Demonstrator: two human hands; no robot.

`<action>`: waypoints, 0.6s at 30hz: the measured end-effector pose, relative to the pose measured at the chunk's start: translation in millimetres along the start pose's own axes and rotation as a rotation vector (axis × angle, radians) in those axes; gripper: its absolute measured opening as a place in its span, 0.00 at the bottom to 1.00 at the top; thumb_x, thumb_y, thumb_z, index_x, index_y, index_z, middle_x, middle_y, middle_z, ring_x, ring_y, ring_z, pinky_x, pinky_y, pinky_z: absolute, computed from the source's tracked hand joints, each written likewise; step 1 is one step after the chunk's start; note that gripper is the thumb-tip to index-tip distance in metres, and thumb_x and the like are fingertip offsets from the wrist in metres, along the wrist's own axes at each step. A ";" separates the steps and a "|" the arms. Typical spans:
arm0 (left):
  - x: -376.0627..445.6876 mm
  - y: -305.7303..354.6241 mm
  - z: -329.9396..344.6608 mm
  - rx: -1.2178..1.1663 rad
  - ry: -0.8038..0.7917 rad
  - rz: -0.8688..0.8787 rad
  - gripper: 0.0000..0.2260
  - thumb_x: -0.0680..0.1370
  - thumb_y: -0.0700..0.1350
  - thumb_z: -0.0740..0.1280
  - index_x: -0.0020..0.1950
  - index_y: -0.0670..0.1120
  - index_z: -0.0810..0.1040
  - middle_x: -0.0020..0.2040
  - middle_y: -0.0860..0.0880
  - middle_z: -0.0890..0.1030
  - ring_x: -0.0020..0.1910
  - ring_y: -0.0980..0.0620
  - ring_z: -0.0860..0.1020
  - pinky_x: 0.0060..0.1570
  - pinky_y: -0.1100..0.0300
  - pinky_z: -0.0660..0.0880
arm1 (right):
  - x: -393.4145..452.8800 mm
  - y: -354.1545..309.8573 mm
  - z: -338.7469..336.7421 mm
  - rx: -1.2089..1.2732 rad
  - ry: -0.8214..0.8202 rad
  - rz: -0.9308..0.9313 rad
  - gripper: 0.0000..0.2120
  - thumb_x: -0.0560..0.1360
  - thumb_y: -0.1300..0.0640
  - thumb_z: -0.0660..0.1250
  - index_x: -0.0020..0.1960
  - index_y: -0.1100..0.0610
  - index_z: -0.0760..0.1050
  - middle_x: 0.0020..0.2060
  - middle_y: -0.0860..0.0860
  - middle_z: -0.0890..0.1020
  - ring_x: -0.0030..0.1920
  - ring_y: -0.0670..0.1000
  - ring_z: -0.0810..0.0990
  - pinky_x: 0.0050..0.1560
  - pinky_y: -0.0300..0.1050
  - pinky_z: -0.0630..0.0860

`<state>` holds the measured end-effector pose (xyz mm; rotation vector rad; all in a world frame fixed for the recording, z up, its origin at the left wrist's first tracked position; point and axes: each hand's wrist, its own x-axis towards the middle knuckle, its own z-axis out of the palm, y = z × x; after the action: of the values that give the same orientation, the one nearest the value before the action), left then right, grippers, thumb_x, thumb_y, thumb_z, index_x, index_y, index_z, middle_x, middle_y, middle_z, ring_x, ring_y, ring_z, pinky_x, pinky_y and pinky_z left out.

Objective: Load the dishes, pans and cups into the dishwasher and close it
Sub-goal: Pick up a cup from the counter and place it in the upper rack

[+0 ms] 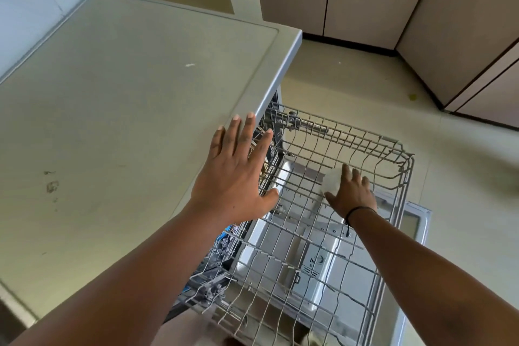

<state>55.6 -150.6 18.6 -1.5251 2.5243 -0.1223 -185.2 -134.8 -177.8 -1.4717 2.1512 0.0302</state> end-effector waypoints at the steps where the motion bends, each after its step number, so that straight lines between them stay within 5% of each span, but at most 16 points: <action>1: 0.8 0.0 0.0 0.003 -0.004 0.002 0.45 0.70 0.69 0.55 0.78 0.50 0.39 0.77 0.40 0.37 0.76 0.39 0.38 0.74 0.41 0.43 | -4.2 -0.1 -2.9 -0.006 0.025 -0.022 0.43 0.72 0.43 0.68 0.77 0.54 0.47 0.72 0.56 0.61 0.71 0.61 0.61 0.66 0.60 0.68; 8: -0.6 -1.1 -3.6 -0.077 0.010 -0.006 0.43 0.72 0.68 0.56 0.78 0.51 0.38 0.77 0.42 0.36 0.76 0.41 0.36 0.75 0.43 0.41 | -58.9 -16.2 -52.4 0.005 0.145 -0.166 0.39 0.74 0.41 0.65 0.77 0.54 0.50 0.73 0.54 0.62 0.73 0.57 0.59 0.71 0.56 0.63; 14: -29.7 -4.7 -23.2 -0.436 0.083 -0.018 0.35 0.78 0.57 0.61 0.78 0.48 0.47 0.79 0.45 0.51 0.77 0.46 0.48 0.76 0.53 0.44 | -123.9 -64.6 -124.6 0.022 0.315 -0.405 0.36 0.75 0.38 0.61 0.76 0.51 0.52 0.75 0.51 0.61 0.76 0.54 0.53 0.74 0.54 0.57; 18: -92.0 -25.8 -37.0 -0.471 0.209 -0.053 0.32 0.79 0.57 0.60 0.78 0.48 0.52 0.78 0.46 0.55 0.77 0.47 0.52 0.75 0.55 0.45 | -171.0 -115.4 -155.1 0.004 0.374 -0.560 0.36 0.74 0.34 0.59 0.76 0.50 0.53 0.75 0.49 0.61 0.77 0.53 0.52 0.74 0.52 0.54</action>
<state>112.1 -82.3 70.1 -1.8270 2.8175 0.3497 -102.2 -81.9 60.7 -2.1605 1.9131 -0.4812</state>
